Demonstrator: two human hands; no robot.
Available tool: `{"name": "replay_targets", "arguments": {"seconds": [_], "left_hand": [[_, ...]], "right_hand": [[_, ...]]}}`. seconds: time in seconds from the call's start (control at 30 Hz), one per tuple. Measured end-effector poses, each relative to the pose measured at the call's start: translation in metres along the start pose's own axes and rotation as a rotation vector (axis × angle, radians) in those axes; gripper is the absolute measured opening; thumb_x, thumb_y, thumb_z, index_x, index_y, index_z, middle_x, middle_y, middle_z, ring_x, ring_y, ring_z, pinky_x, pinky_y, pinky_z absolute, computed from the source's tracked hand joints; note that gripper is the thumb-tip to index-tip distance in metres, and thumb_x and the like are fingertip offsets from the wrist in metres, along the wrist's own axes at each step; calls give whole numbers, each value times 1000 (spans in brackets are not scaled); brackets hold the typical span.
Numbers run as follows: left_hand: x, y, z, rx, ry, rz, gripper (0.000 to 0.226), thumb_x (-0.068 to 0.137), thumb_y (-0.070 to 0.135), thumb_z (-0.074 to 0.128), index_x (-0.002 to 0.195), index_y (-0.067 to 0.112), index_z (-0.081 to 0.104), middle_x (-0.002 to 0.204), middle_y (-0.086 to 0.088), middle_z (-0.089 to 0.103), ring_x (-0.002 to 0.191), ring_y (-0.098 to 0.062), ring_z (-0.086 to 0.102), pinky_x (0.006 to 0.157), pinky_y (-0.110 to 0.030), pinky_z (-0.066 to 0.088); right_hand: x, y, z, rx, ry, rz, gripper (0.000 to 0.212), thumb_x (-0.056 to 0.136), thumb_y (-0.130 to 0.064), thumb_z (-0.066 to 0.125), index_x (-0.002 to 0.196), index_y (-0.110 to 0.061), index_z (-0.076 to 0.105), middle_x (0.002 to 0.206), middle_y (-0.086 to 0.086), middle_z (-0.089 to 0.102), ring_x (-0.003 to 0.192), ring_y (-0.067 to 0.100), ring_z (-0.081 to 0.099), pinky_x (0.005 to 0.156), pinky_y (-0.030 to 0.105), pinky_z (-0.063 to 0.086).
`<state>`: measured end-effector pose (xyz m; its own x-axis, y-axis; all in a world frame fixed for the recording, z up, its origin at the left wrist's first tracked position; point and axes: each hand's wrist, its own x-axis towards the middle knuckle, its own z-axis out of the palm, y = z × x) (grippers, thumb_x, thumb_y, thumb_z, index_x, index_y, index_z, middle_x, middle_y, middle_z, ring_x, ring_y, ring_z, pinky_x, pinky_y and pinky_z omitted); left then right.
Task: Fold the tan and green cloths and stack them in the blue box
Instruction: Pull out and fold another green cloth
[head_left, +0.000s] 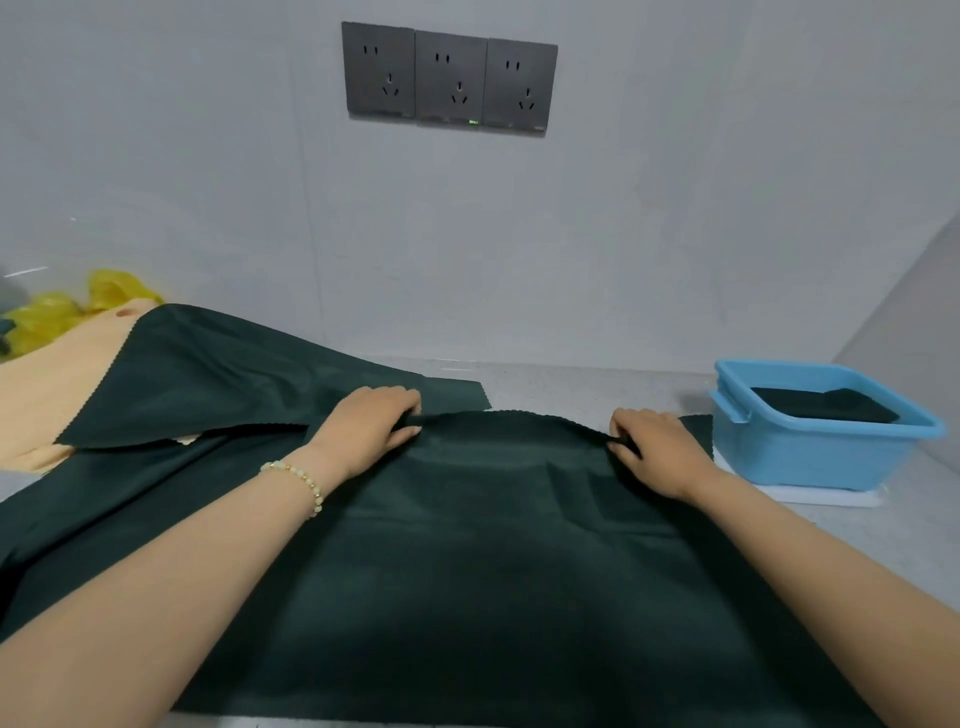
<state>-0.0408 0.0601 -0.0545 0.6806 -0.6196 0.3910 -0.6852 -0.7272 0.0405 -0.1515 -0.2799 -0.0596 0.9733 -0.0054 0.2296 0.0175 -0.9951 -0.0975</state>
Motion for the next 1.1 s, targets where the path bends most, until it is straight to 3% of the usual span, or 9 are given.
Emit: {"name": "replay_targets", "arguments": {"seconds": [0.13, 0.23, 0.37, 0.53, 0.67, 0.77, 0.87, 0.97, 1.1], "left_hand": [[-36, 6, -27, -18, 35, 89, 7, 91, 25, 60, 94, 22, 55, 83, 10, 56, 72, -16, 56, 60, -25, 37], [-63, 16, -52, 59, 67, 235, 9, 82, 22, 73, 90, 22, 68, 77, 7, 60, 62, -16, 60, 49, -24, 40], [-96, 36, -78, 121, 148, 424, 12, 72, 34, 81, 81, 28, 77, 61, 5, 54, 46, -13, 54, 35, -18, 36], [-142, 60, -84, 117, 202, 461, 43, 88, 49, 38, 89, 33, 78, 58, 8, 50, 42, -7, 49, 36, -16, 28], [-171, 71, -71, 56, 260, 399, 63, 99, 51, 17, 88, 35, 77, 63, 11, 55, 44, -5, 51, 34, -19, 36], [-187, 71, -60, 31, 227, 363, 66, 99, 52, 13, 89, 36, 77, 72, 15, 61, 54, -3, 57, 41, -17, 42], [-195, 71, -51, -11, 124, 331, 58, 97, 56, 20, 102, 37, 74, 100, 19, 67, 80, -1, 64, 61, -13, 49], [-199, 72, -40, -62, -103, 246, 53, 91, 61, 25, 129, 41, 57, 138, 23, 48, 118, 1, 49, 89, -13, 35], [-200, 78, -40, -35, -199, 240, 65, 86, 70, 14, 136, 44, 46, 144, 26, 40, 126, 5, 38, 99, -17, 34]], "right_hand": [[-37, -9, -25, 72, 124, -76, 17, 89, -25, 61, 79, -24, 46, 73, -11, 51, 71, 15, 47, 67, 27, 29], [-72, -22, -45, 65, 189, -125, 15, 84, -24, 67, 79, -25, 54, 75, -13, 54, 72, 13, 50, 68, 30, 38], [-124, -37, -59, 13, 225, -182, 8, 80, -21, 73, 85, -23, 68, 78, -12, 57, 75, 12, 55, 68, 27, 37], [-186, -53, -51, 8, 202, -175, 21, 73, -15, 80, 91, -24, 75, 76, -12, 56, 68, 11, 55, 61, 25, 43], [-219, -58, -35, 48, 173, -136, 30, 80, -15, 73, 107, -29, 72, 85, -14, 57, 74, 7, 54, 65, 22, 39], [-232, -60, -24, 77, 107, -111, 34, 94, -28, 53, 125, -41, 57, 105, -20, 53, 93, 2, 49, 80, 21, 35], [-241, -61, -18, 56, 42, -91, 37, 98, -35, 41, 132, -49, 42, 123, -26, 43, 108, -5, 40, 90, 16, 26], [-246, -63, -16, 83, 19, -66, 36, 94, -45, 42, 131, -49, 45, 128, -28, 43, 117, -6, 37, 99, 17, 24], [-245, -77, -17, 113, 13, -97, 45, 86, -64, 37, 126, -50, 51, 128, -33, 43, 121, -8, 38, 104, 15, 21]]}}
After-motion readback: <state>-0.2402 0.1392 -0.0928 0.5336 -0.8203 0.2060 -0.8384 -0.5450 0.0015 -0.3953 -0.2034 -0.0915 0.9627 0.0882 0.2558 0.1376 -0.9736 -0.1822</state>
